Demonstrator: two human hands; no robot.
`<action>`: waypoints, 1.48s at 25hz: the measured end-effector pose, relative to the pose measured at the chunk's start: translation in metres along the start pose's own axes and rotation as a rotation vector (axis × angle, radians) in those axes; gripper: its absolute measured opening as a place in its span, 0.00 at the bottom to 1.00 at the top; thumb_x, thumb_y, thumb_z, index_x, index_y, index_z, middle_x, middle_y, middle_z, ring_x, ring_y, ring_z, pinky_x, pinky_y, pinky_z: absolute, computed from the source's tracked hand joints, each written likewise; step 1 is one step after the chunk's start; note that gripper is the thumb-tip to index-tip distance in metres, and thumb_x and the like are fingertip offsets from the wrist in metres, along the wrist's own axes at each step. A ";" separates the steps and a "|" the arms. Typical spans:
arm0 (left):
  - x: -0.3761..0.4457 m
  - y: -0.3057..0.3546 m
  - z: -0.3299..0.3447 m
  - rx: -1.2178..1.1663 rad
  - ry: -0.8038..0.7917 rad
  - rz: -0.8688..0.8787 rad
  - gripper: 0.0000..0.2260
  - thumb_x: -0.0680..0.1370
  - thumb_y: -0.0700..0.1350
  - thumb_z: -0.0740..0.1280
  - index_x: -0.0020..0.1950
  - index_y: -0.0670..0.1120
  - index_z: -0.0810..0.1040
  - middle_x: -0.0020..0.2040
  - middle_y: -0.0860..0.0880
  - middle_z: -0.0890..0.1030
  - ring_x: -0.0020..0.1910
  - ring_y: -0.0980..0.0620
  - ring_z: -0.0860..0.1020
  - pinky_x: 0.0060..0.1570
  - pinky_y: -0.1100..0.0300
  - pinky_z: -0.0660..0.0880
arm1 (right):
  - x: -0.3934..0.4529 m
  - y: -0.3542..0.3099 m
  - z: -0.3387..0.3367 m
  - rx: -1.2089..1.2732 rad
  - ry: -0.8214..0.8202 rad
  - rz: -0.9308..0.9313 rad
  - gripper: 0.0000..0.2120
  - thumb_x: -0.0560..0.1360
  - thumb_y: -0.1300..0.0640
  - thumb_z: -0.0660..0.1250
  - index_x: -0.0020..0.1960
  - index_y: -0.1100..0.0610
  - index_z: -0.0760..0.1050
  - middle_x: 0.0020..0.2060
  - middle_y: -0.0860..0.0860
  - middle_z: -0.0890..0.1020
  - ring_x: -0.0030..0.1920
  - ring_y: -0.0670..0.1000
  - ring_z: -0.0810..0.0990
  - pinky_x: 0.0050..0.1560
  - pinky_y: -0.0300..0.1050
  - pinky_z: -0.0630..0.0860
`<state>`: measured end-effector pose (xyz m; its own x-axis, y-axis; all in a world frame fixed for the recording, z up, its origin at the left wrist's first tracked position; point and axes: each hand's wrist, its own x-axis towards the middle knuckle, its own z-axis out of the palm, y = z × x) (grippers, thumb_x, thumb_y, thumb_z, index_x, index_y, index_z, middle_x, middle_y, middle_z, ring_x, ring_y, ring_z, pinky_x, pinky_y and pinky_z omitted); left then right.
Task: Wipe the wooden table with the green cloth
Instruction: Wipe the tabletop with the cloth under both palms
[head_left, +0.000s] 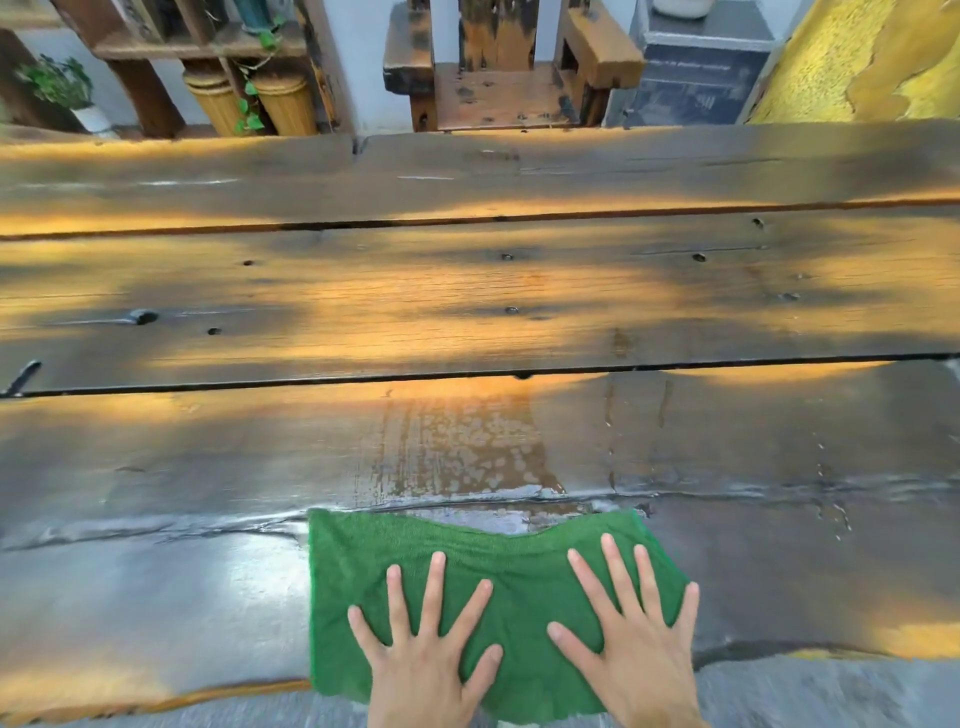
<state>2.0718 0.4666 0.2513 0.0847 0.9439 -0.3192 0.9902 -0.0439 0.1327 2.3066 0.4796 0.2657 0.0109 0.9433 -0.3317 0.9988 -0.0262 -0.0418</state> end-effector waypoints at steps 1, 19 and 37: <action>0.009 0.003 -0.004 0.001 -0.015 0.003 0.27 0.77 0.71 0.52 0.75 0.66 0.68 0.79 0.45 0.66 0.75 0.29 0.62 0.63 0.17 0.52 | 0.014 0.003 -0.004 -0.001 -0.010 0.002 0.39 0.72 0.21 0.51 0.79 0.36 0.59 0.80 0.47 0.61 0.79 0.57 0.59 0.68 0.79 0.53; 0.433 0.085 -0.129 0.056 0.046 -0.070 0.31 0.71 0.76 0.34 0.73 0.74 0.30 0.80 0.56 0.29 0.78 0.36 0.31 0.69 0.24 0.37 | 0.426 0.081 -0.133 0.065 0.128 0.015 0.38 0.73 0.21 0.36 0.78 0.34 0.32 0.80 0.44 0.35 0.79 0.53 0.30 0.72 0.75 0.35; 0.823 0.079 -0.250 0.047 0.198 -0.075 0.29 0.77 0.74 0.43 0.77 0.73 0.41 0.83 0.54 0.37 0.80 0.35 0.36 0.69 0.24 0.35 | 0.813 0.078 -0.256 0.074 0.233 0.009 0.39 0.74 0.23 0.42 0.81 0.37 0.39 0.82 0.45 0.41 0.81 0.54 0.37 0.74 0.72 0.36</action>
<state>2.1916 1.3219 0.2340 -0.0082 0.9908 -0.1351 0.9974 0.0177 0.0698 2.4052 1.3289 0.2338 0.0391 0.9936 -0.1061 0.9925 -0.0509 -0.1116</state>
